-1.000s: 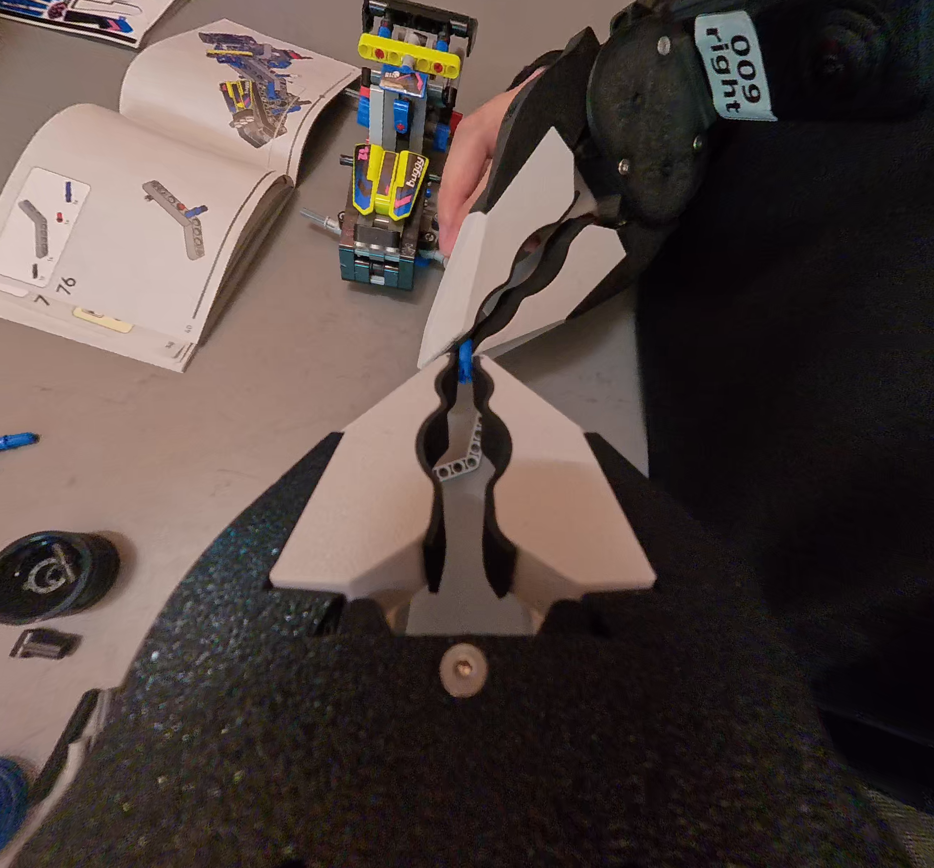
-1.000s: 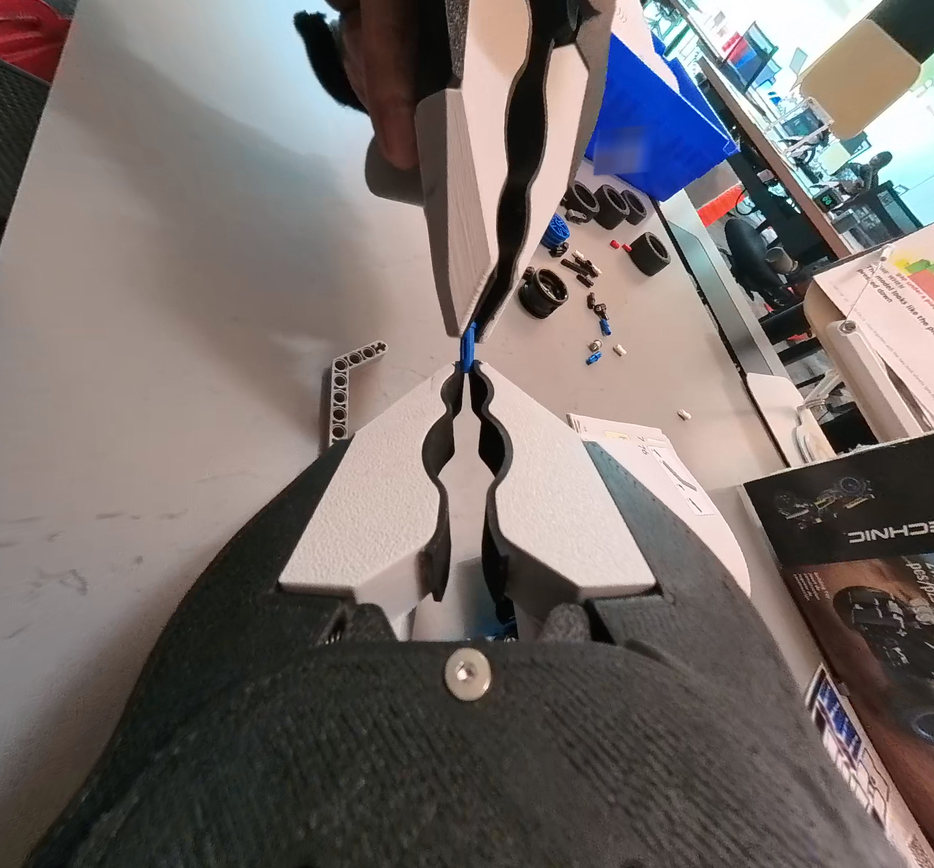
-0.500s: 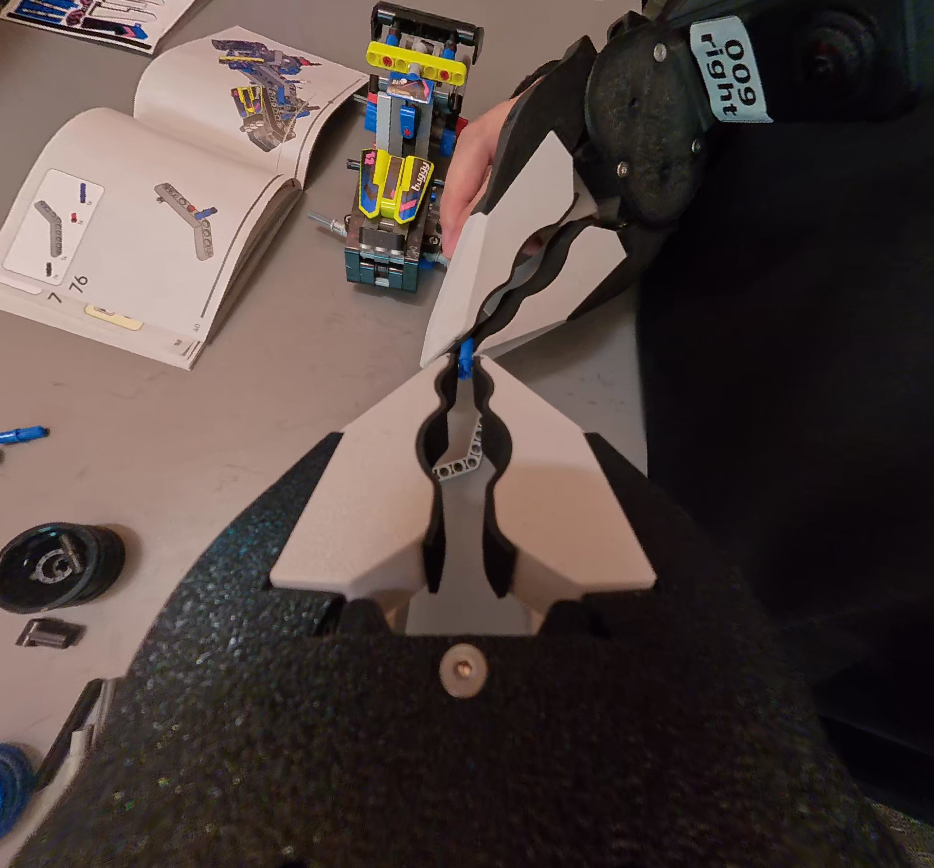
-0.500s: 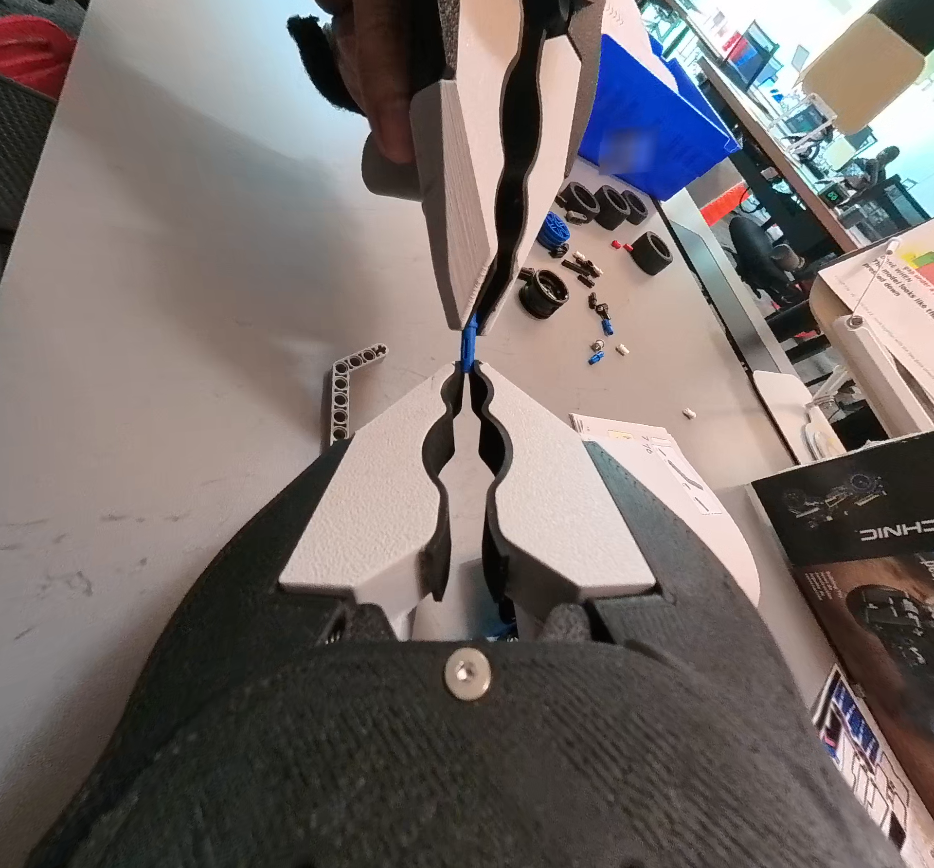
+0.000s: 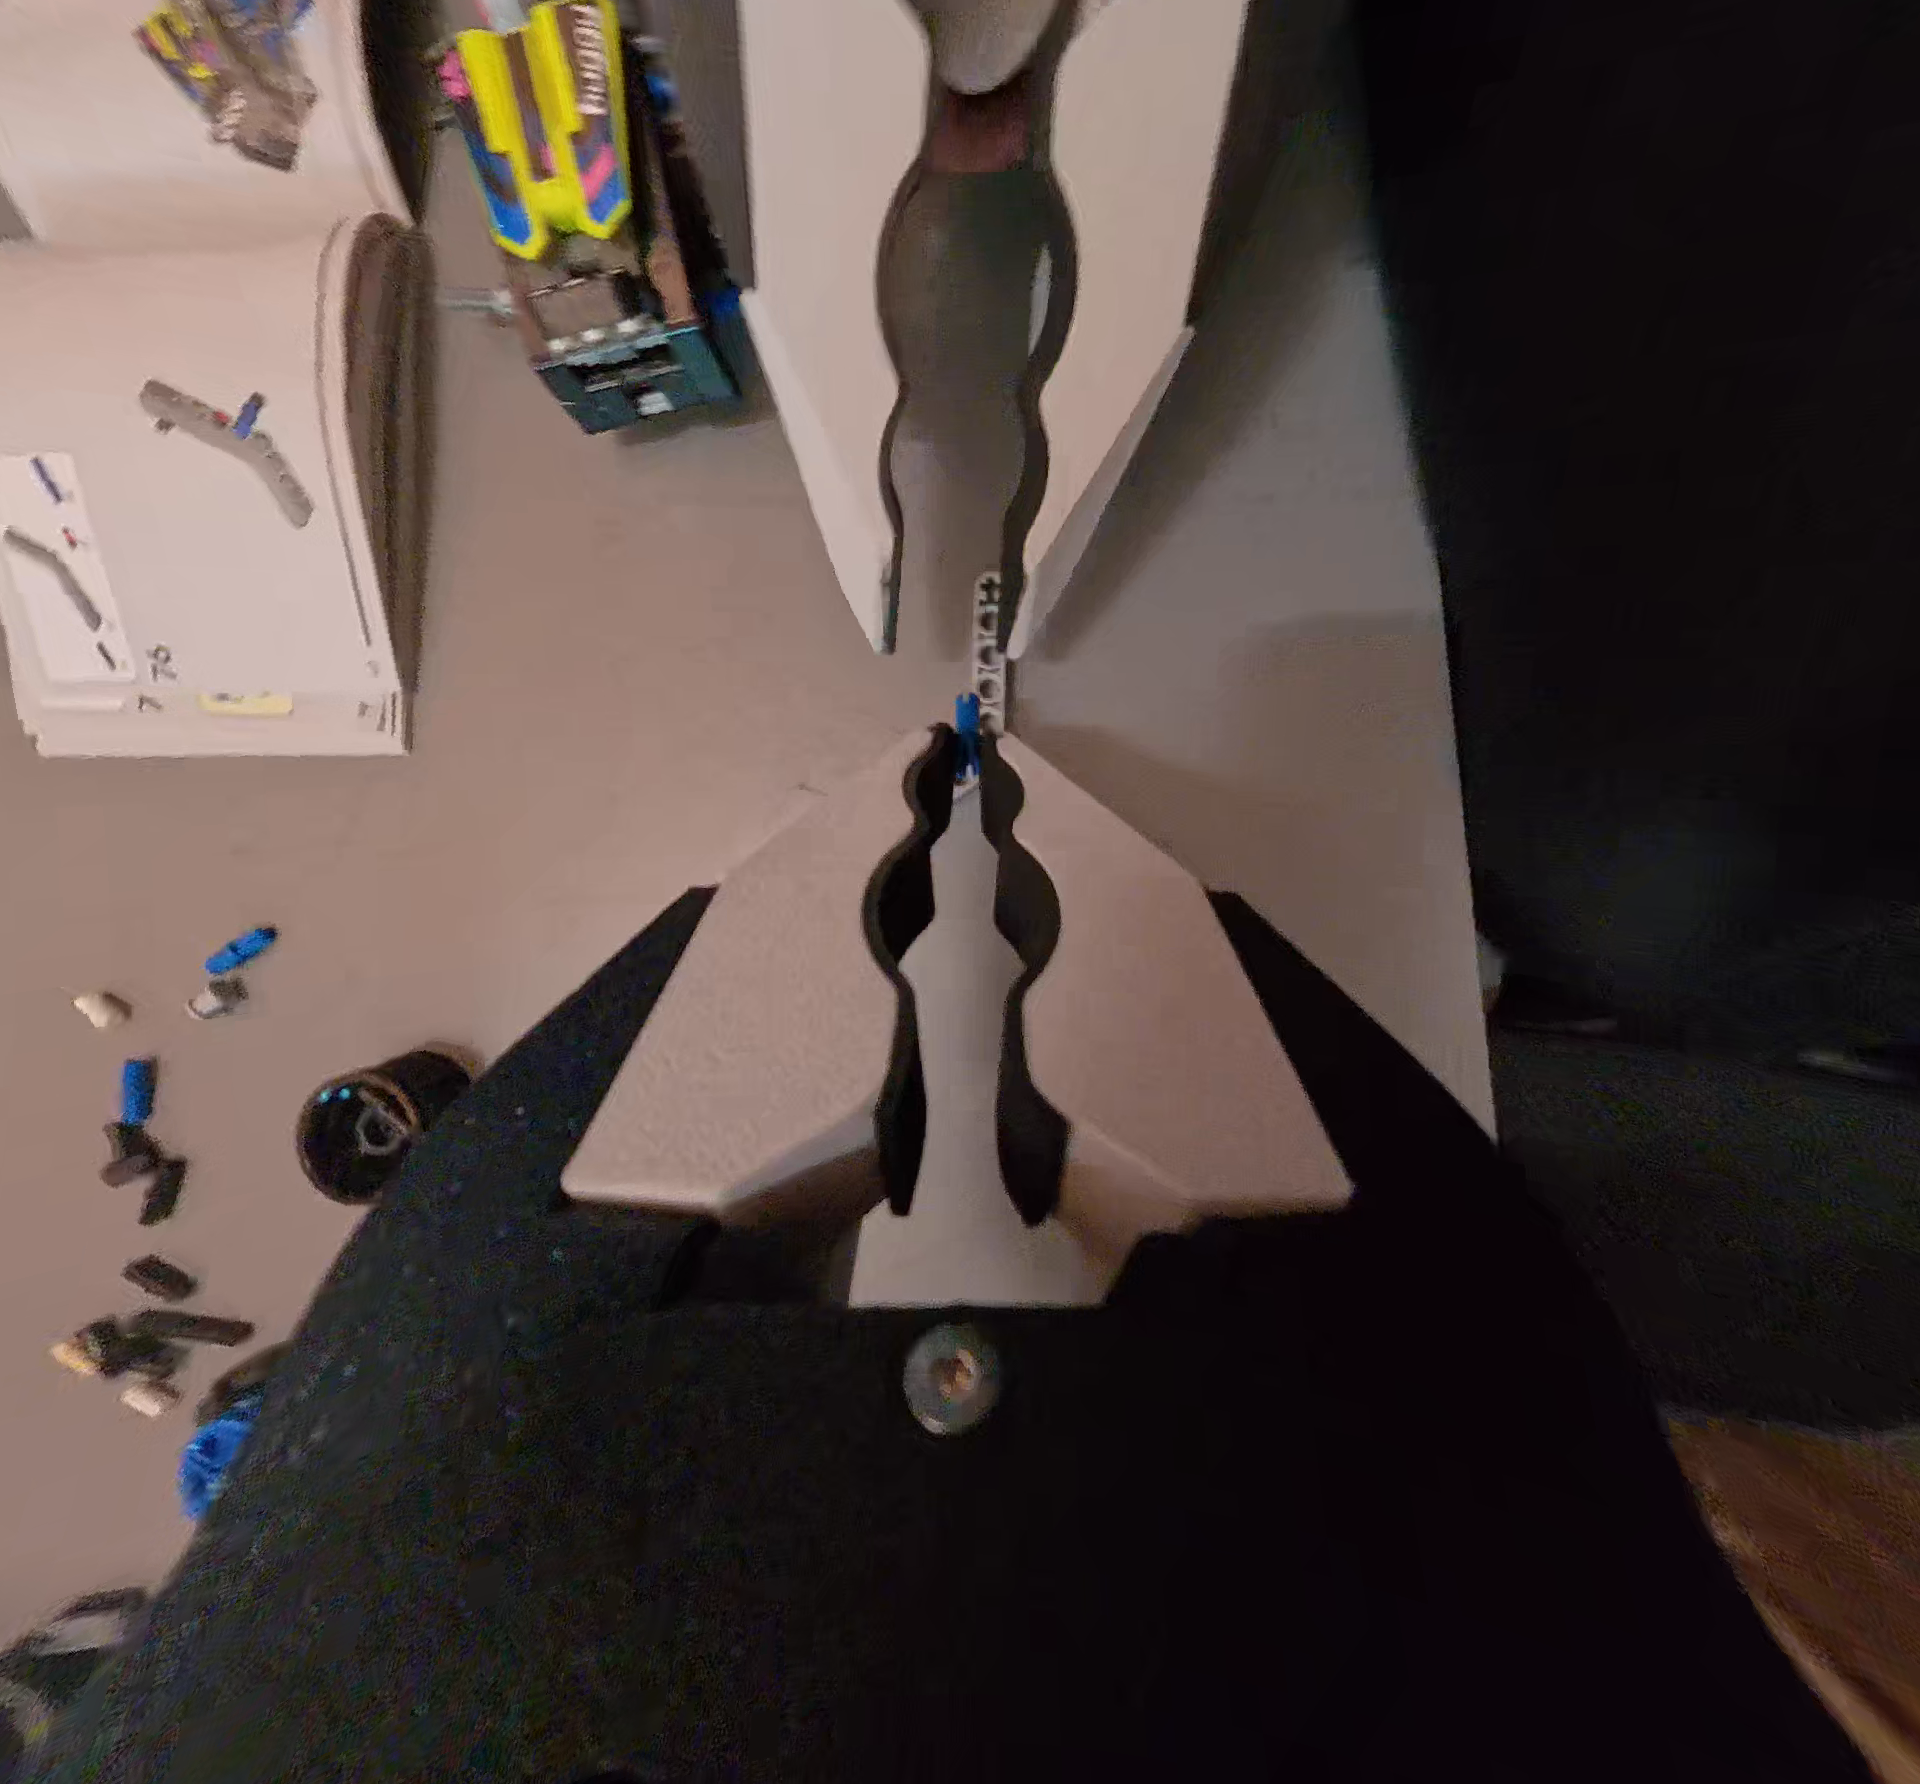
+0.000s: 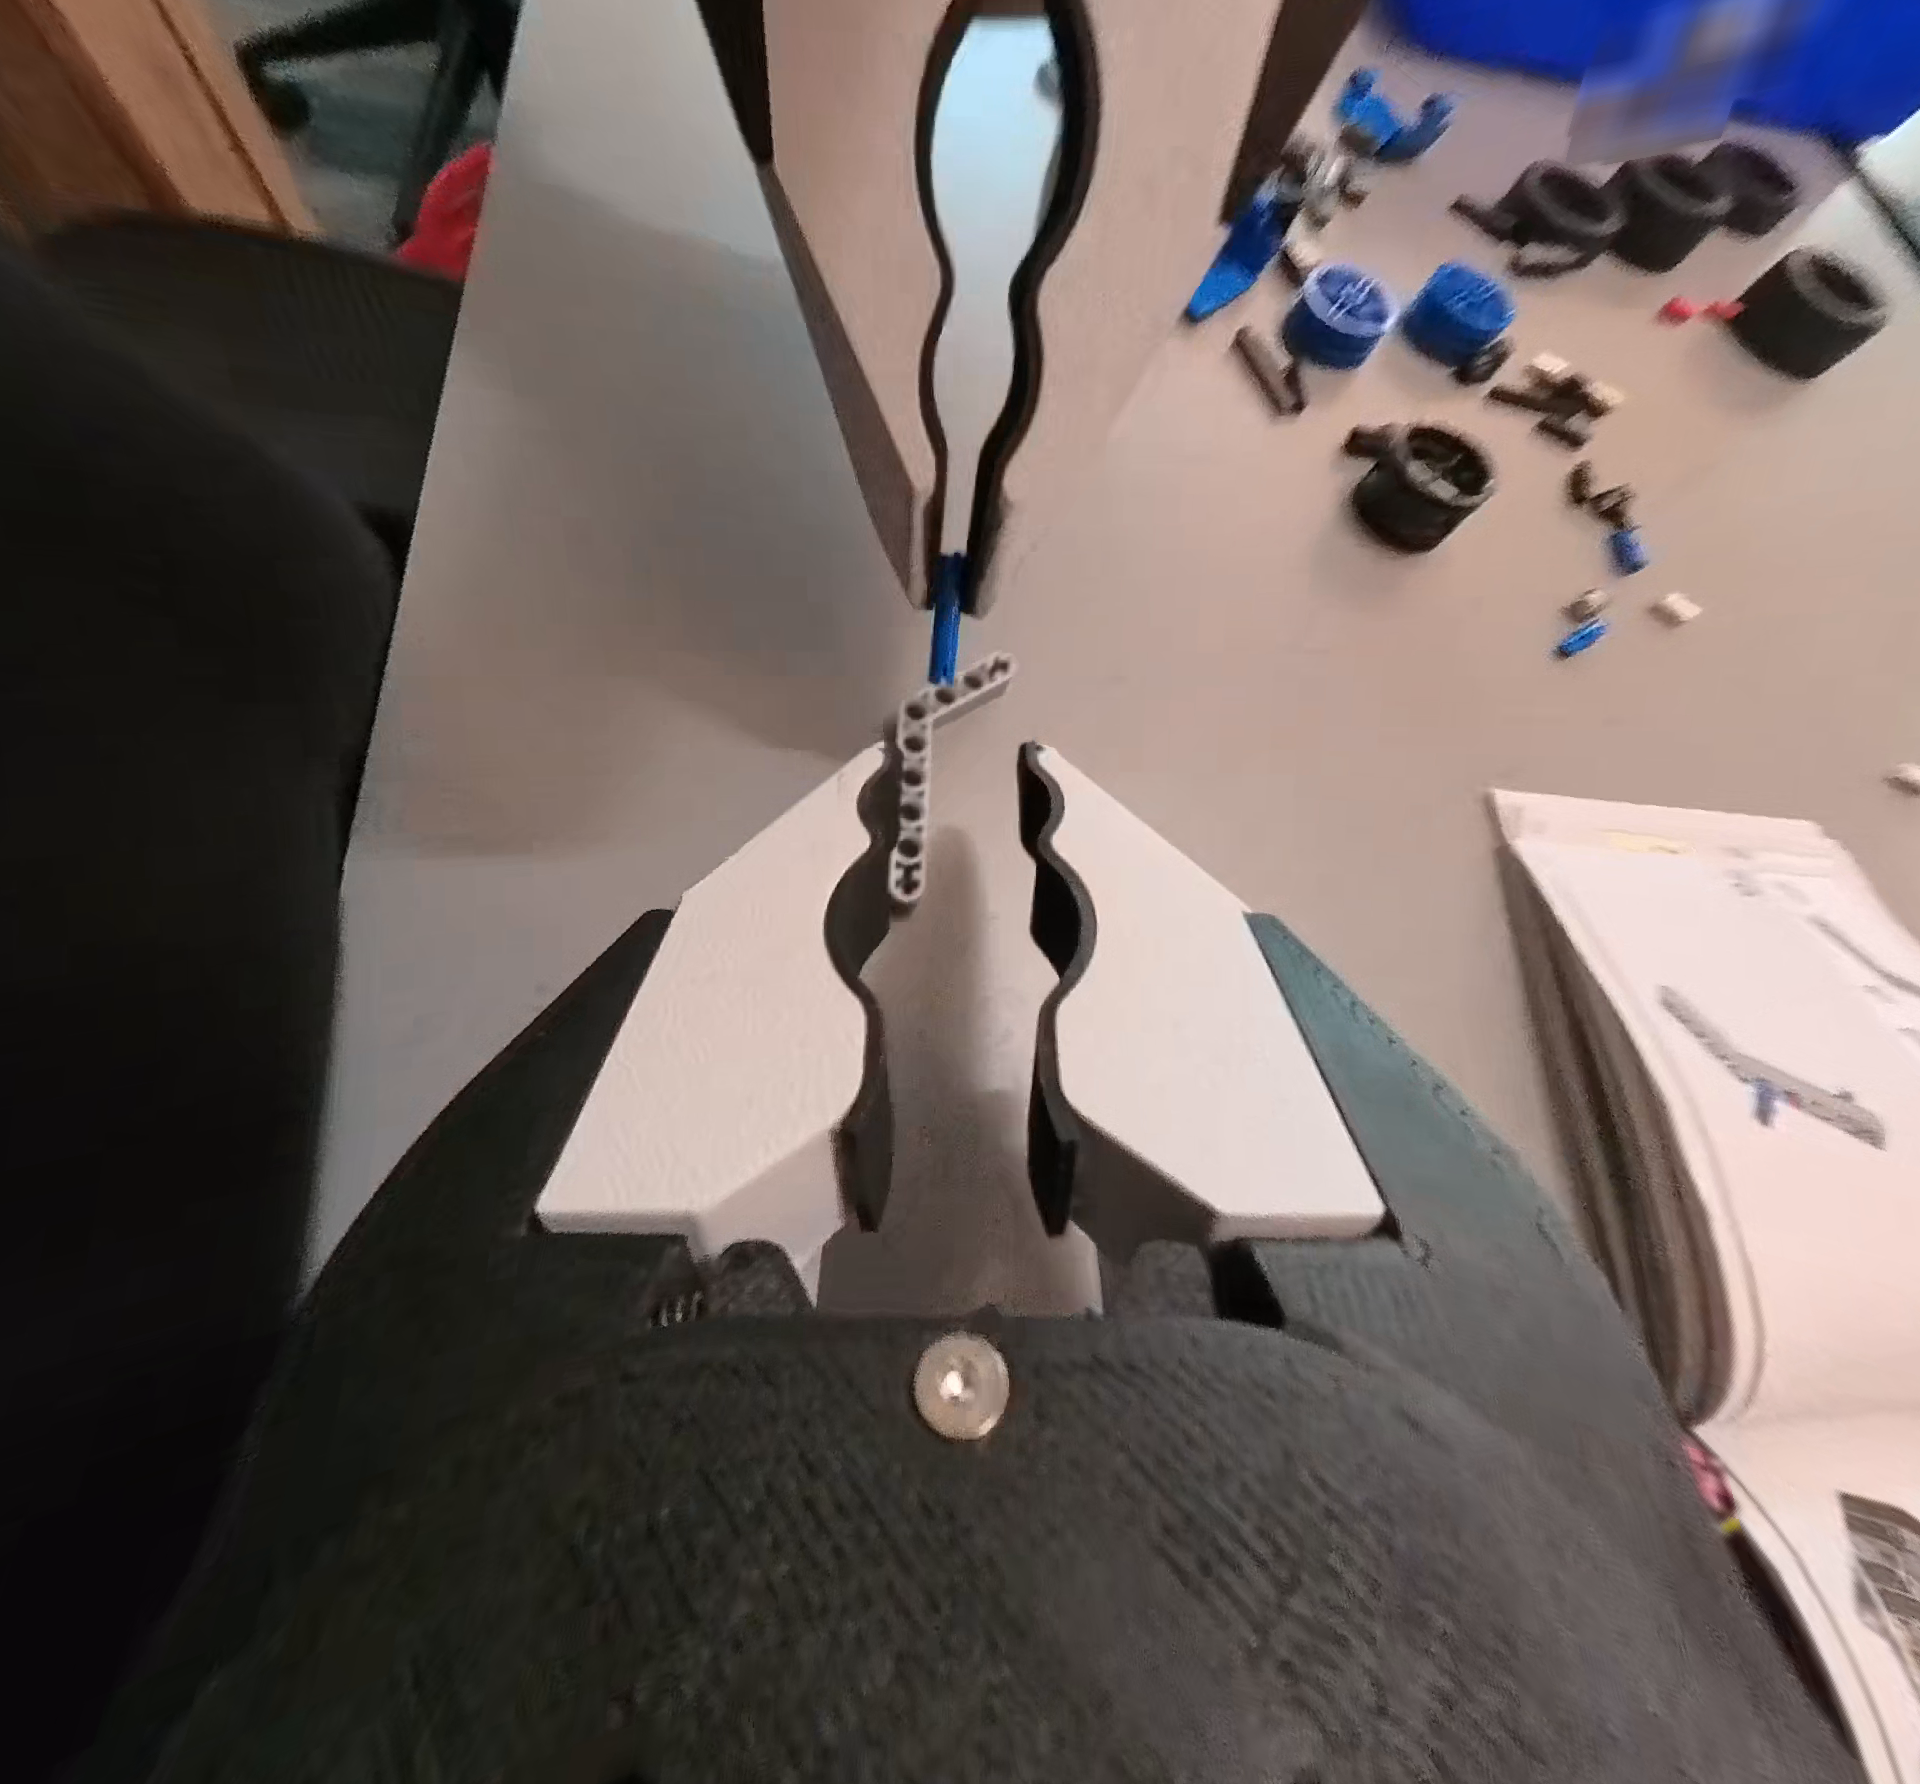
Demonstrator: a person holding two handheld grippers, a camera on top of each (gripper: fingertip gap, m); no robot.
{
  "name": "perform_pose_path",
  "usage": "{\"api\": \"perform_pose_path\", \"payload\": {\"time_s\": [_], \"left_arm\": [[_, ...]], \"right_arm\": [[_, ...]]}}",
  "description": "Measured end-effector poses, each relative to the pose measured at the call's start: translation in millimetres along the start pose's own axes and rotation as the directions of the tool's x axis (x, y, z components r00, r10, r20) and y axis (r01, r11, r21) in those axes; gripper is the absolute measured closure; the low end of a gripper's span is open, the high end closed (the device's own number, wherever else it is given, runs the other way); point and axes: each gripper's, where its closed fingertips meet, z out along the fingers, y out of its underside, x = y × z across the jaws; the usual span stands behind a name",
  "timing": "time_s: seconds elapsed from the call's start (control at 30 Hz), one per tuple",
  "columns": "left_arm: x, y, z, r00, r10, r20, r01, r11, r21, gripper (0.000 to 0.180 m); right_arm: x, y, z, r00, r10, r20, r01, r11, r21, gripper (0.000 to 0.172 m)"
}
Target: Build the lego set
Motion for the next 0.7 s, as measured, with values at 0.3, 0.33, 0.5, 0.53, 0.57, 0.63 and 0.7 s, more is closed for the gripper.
{"api": "perform_pose_path", "payload": {"time_s": [0.3, 0.33, 0.5, 0.53, 0.57, 0.63, 0.7], "left_arm": [[7.3, 11.4, 14.5, 0.946, 0.313, -0.085, -0.324, 0.913, -0.249, 0.179], [8.4, 11.0, 15.0, 0.938, 0.331, -0.102, -0.346, 0.903, -0.255, 0.179], [5.1, 15.1, 17.6, 0.890, 0.428, -0.156, -0.455, 0.826, -0.332, 0.179], [6.2, 13.2, 18.2, 0.884, 0.437, -0.169, -0.468, 0.819, -0.332, 0.179], [6.7, 11.5, 19.0, 0.876, 0.449, -0.179, -0.483, 0.809, -0.335, 0.179], [7.4, 11.6, 20.1, 0.856, 0.477, -0.201, -0.517, 0.776, -0.361, 0.179], [8.1, 10.2, 20.7, 0.836, 0.504, -0.217, -0.548, 0.747, -0.377, 0.179]], "right_arm": [[-13.2, 18.9, 11.3, 0.998, -0.027, 0.050, 0.031, 0.996, -0.087, 0.166], [-13.2, 18.9, 11.3, 0.998, -0.024, 0.052, 0.029, 0.996, -0.086, 0.166], [-13.2, 18.5, 11.5, 0.998, -0.046, 0.042, 0.049, 0.995, -0.084, 0.166], [-13.2, 18.5, 11.6, 0.998, -0.047, 0.045, 0.050, 0.995, -0.083, 0.166], [-13.2, 18.5, 11.7, 0.998, -0.044, 0.048, 0.048, 0.995, -0.083, 0.166], [-13.0, 18.6, 11.9, 0.998, -0.039, 0.052, 0.043, 0.996, -0.084, 0.166], [-13.0, 18.5, 11.9, 0.998, -0.040, 0.054, 0.044, 0.996, -0.083, 0.166]]}}
